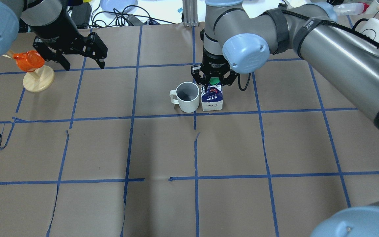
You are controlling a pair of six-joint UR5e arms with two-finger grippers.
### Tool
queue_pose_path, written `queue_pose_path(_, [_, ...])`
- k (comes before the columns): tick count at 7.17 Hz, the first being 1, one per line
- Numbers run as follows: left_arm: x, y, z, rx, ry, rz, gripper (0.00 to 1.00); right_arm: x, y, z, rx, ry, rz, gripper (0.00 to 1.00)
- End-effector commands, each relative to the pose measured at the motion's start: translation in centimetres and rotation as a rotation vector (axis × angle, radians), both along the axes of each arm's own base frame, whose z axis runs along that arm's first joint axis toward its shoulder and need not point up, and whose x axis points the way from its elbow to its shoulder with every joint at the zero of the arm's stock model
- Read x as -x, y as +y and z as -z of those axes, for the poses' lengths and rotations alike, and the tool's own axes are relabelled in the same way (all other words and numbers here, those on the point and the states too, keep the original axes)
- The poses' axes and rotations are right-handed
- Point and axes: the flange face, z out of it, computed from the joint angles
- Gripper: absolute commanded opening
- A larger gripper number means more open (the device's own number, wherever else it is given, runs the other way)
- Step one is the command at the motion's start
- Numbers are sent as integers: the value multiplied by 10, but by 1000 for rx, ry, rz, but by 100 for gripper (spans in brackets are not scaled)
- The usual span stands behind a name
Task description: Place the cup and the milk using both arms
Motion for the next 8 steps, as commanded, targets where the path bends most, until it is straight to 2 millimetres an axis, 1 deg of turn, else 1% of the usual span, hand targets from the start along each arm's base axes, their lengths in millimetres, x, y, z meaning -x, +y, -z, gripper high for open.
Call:
queue_pose_path(1, [0,-1,-1,8,0,-1,100,1,-2,6,-2,17,-11,65])
queue_pose_path(2, [1,-1,-3,16,5,-1,100,1,-4,4,1,17,-11,67])
queue_pose_path(3, [1,0,-3,16,4,-1,100,2,-6,-2,12,14,-8,68])
queue_pose_path(4, [2,1,-6,21,7,-1,100,6,-11,-17,44,13,-2,70])
queue_pose_path(5, [3,0,-12,33,14,4,100,9,-15,-44,90,9,1,73])
queue_pose_path(6, [3,1,-15,43,13,4,100,22,-15,-69,126,14,14,82])
queue_pose_path(7, [3,1,-11,44,13,4,100,46,-11,-92,150,14,42,100])
queue_pose_path(8, [3,2,-11,44,13,6,100,72,3,-116,124,21,26,100])
